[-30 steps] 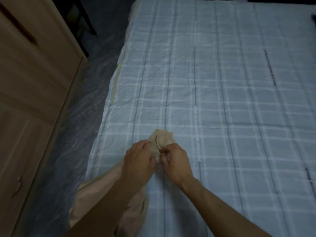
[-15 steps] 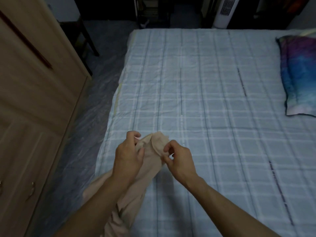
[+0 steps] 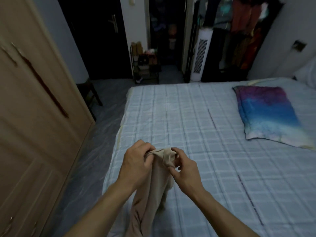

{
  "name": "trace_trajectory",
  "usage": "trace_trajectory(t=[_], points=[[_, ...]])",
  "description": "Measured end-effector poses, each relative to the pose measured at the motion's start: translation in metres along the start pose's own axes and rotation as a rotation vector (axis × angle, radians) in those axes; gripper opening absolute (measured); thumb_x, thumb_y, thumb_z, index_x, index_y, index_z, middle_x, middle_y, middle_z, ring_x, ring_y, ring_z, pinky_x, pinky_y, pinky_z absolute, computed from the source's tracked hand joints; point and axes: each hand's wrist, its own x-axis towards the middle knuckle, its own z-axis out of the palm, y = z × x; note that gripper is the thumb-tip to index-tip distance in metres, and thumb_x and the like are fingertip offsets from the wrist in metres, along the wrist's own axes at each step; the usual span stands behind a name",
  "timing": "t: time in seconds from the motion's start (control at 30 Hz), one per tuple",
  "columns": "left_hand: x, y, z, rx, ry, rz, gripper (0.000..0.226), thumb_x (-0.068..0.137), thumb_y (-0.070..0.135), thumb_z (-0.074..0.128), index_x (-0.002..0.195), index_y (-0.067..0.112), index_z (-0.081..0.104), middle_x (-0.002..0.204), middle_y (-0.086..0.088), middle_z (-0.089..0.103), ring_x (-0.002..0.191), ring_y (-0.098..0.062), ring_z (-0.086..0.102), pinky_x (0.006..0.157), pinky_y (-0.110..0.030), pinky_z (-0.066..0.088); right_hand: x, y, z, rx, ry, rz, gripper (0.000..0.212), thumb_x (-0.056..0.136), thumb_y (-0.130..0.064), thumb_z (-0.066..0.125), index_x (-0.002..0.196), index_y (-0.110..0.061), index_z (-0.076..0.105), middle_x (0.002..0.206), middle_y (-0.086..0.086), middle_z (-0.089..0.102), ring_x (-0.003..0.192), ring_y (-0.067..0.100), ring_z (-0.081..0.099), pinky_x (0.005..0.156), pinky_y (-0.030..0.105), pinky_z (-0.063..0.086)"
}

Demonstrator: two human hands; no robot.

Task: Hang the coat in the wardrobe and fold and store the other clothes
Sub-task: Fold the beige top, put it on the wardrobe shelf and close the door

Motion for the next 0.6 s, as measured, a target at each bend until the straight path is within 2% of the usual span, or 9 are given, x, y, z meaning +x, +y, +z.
trace_trajectory(t=[0.1, 0.2, 0.27, 0.3, 0.37, 0.4, 0.47, 0.53, 0.6], points=[[-0.002, 0.046, -0.031, -0.023, 0.013, 0.102, 0.017, 0.080, 0.004, 0.065, 0.080, 0.021, 0.064, 0.081, 0.010, 0.054, 0.076, -0.007, 0.055, 0.069, -0.021, 0.044, -0.009, -0.035, -0.037, -0.038, -0.028, -0.053, 0.064, 0.078, -0.017, 0.072, 0.137, -0.030, 0.052, 0.094, -0.010, 0.069, 0.083, 0.006, 0.065, 0.078, 0.028, 0.055], [-0.009, 0.088, -0.059, -0.042, 0.026, 0.199, 0.014, 0.079, 0.007, 0.060, 0.083, 0.020, 0.066, 0.082, 0.009, 0.054, 0.075, -0.006, 0.054, 0.070, -0.016, 0.041, -0.027, -0.066, -0.065, -0.059, -0.012, -0.141, 0.047, 0.073, -0.019, 0.070, 0.118, -0.031, 0.062, 0.088, -0.017, 0.064, 0.080, 0.004, 0.061, 0.073, 0.025, 0.050], [-0.016, 0.112, -0.075, -0.064, 0.036, 0.253, 0.017, 0.079, 0.005, 0.060, 0.084, 0.019, 0.067, 0.083, 0.009, 0.055, 0.076, -0.005, 0.054, 0.070, -0.015, 0.040, -0.042, -0.085, -0.079, -0.140, 0.057, -0.178, 0.040, 0.071, -0.026, 0.069, 0.110, -0.027, 0.062, 0.092, -0.010, 0.055, 0.082, 0.006, 0.053, 0.071, 0.024, 0.044], [-0.021, 0.122, -0.082, -0.077, 0.042, 0.276, 0.018, 0.079, 0.002, 0.060, 0.085, 0.019, 0.067, 0.083, 0.009, 0.055, 0.075, -0.005, 0.055, 0.069, -0.014, 0.040, -0.048, -0.091, -0.085, -0.178, 0.096, -0.188, 0.042, 0.070, -0.030, 0.069, 0.110, -0.025, 0.061, 0.098, -0.007, 0.051, 0.088, 0.007, 0.050, 0.074, 0.023, 0.043], [-0.031, 0.138, -0.095, -0.105, 0.053, 0.313, 0.020, 0.080, 0.000, 0.061, 0.085, 0.019, 0.067, 0.083, 0.010, 0.055, 0.077, -0.006, 0.056, 0.068, -0.014, 0.040, -0.060, -0.101, -0.096, -0.214, 0.139, -0.215, 0.056, 0.069, -0.038, 0.070, 0.123, -0.027, 0.059, 0.118, -0.003, 0.048, 0.108, 0.009, 0.045, 0.087, 0.023, 0.043], [-0.037, 0.144, -0.101, -0.121, 0.061, 0.328, 0.021, 0.081, 0.000, 0.061, 0.085, 0.019, 0.067, 0.084, 0.010, 0.055, 0.078, -0.006, 0.056, 0.069, -0.014, 0.041, -0.065, -0.106, -0.101, -0.227, 0.152, -0.230, 0.063, 0.068, -0.041, 0.070, 0.129, -0.029, 0.056, 0.127, -0.001, 0.047, 0.118, 0.012, 0.042, 0.094, 0.026, 0.041], [-0.046, 0.153, -0.111, -0.150, 0.086, 0.350, 0.022, 0.081, -0.001, 0.061, 0.086, 0.019, 0.068, 0.084, 0.009, 0.056, 0.078, -0.007, 0.057, 0.069, -0.017, 0.044, -0.074, -0.119, -0.113, -0.271, 0.170, -0.254, 0.066, 0.067, -0.045, 0.070, 0.130, -0.029, 0.056, 0.135, 0.002, 0.049, 0.126, 0.017, 0.041, 0.099, 0.036, 0.037], [-0.054, 0.157, -0.120, -0.163, 0.119, 0.362, 0.022, 0.080, -0.003, 0.063, 0.085, 0.017, 0.069, 0.084, 0.007, 0.057, 0.077, -0.007, 0.058, 0.069, -0.019, 0.046, -0.082, -0.129, -0.124, -0.293, 0.148, -0.255, 0.058, 0.065, -0.038, 0.070, 0.121, -0.024, 0.061, 0.129, 0.000, 0.054, 0.120, 0.019, 0.047, 0.097, 0.039, 0.039], [-0.062, 0.158, -0.126, -0.175, 0.150, 0.362, 0.022, 0.080, -0.005, 0.064, 0.085, 0.016, 0.070, 0.083, 0.005, 0.058, 0.078, -0.006, 0.058, 0.070, -0.022, 0.047, -0.090, -0.134, -0.131, -0.286, 0.110, -0.278, 0.044, 0.065, -0.029, 0.070, 0.107, -0.019, 0.064, 0.110, -0.001, 0.061, 0.105, 0.019, 0.055, 0.089, 0.043, 0.046]])
